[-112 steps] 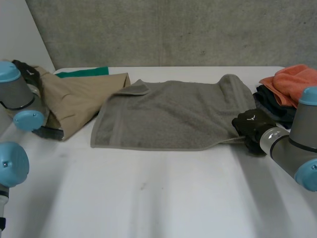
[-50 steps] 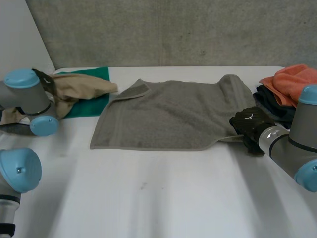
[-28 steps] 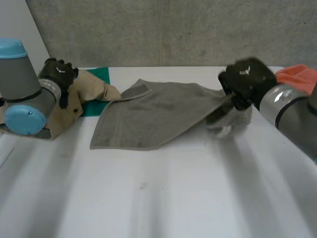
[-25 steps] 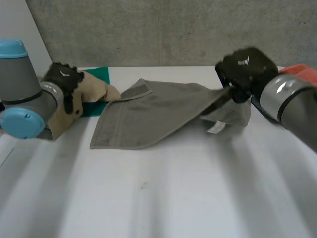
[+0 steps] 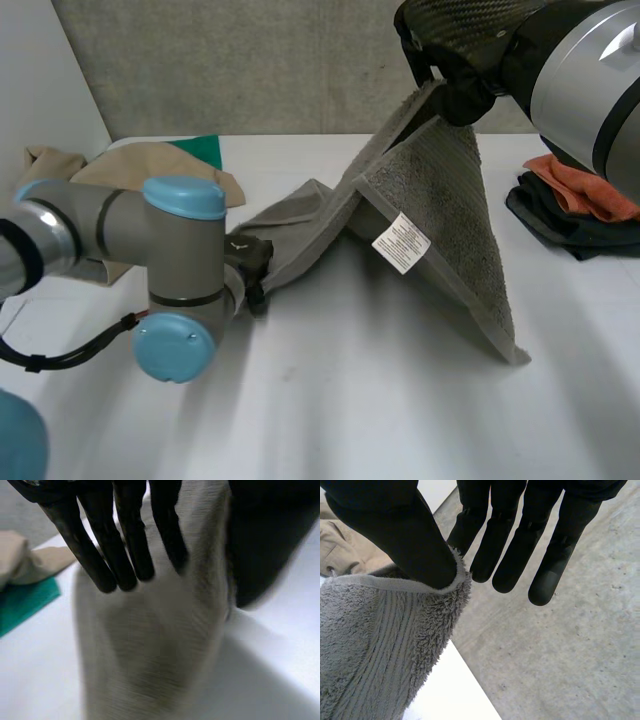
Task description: Fold the laundry.
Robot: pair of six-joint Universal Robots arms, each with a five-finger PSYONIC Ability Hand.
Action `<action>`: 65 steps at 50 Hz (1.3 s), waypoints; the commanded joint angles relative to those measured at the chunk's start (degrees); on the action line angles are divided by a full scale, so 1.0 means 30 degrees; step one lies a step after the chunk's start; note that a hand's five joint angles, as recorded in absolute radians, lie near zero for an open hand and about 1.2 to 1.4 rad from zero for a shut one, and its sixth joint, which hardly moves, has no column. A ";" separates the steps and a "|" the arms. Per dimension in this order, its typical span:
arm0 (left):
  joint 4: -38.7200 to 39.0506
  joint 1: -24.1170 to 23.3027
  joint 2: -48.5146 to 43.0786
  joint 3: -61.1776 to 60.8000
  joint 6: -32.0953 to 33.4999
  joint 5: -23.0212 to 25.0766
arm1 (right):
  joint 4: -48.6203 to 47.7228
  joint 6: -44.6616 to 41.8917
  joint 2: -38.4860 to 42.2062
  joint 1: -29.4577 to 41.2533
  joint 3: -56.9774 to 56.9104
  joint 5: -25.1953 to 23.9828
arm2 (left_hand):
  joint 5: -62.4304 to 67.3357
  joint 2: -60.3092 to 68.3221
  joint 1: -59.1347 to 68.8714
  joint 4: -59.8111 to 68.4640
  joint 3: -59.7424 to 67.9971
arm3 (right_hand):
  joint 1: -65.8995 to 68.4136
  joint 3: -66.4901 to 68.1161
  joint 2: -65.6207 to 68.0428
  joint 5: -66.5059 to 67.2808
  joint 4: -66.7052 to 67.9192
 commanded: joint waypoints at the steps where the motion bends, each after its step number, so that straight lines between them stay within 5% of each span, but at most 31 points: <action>1: 0.1195 0.1205 -0.0096 0.1681 0.0532 -0.2583 | -0.0011 -0.0201 -0.0281 -0.1205 0.0860 0.0331 | 1.1341 1.0832 0.9447 1.1237 1.0908 | 0.4988 0.3906 0.4255 0.3803 0.3779; 6: 0.0405 0.3080 0.3649 0.0132 0.1818 -0.0771 | -0.0128 -0.1342 -0.0310 -0.3490 0.2266 -0.0195 | 1.1341 1.0832 0.9447 1.1237 1.0908 | 0.4988 0.3906 0.4255 0.3803 0.3779; 11: 0.0140 0.4690 0.9676 -0.2502 0.4596 0.3470 | -0.0011 -0.2718 -0.0077 -0.5568 0.3963 -0.1482 | 1.1341 1.0832 0.9447 1.1237 1.0908 | 0.4988 0.3906 0.4255 0.3803 0.3779; 16: 0.0111 0.5659 1.1597 -0.3358 0.6740 0.5853 | -0.0187 -0.3072 0.0654 -0.6685 0.5548 -0.2803 | 1.1341 1.0832 0.9447 1.1237 1.0908 | 0.4988 0.3906 0.4255 0.3803 0.3779; 26: 0.0169 0.5925 0.5832 -0.0903 0.9876 0.5475 | -0.1415 -0.2868 0.4637 -0.6804 0.5932 -0.3362 | 1.1341 1.0832 0.9447 1.1237 1.0908 | 0.4988 0.3906 0.4255 0.3803 0.3779; 31: 0.0636 0.5135 0.0654 0.5293 1.0844 0.4570 | -0.4745 -0.2254 0.7795 -0.6278 0.3684 -0.2487 | 1.1341 1.0832 0.9447 1.1237 1.0908 | 0.4988 0.3906 0.4255 0.3803 0.3779; 37: 0.2685 0.4870 -0.2814 1.3944 1.0524 0.4244 | -0.9615 -0.1697 1.0643 -0.6013 -0.1444 -0.0581 | 1.1341 1.0832 0.9447 1.1237 1.0908 | 0.4988 0.3906 0.4255 0.3803 0.3779; 43: 0.5675 0.4548 -0.2761 1.9551 0.7012 0.3425 | -1.4333 0.0060 1.0824 -0.5895 -0.6137 0.1706 | 1.1341 1.0832 0.9447 1.1237 1.0908 | 0.4988 0.3906 0.4255 0.3803 0.3779; 52: 0.7228 0.4664 0.0490 1.4812 0.4663 0.3540 | -1.4779 0.1146 0.8100 -0.5895 -0.5352 0.0127 | 1.1341 1.0832 0.9447 1.1237 1.0908 | 0.4988 0.3906 0.4255 0.3803 0.3779; 65: 0.8548 0.5836 0.2866 0.3123 0.4370 0.6176 | -1.3018 0.1146 0.5286 -0.6628 0.4305 -0.1920 | 1.1341 1.0832 0.9447 1.1237 1.0908 | 0.4988 0.3906 0.4255 0.3803 0.3779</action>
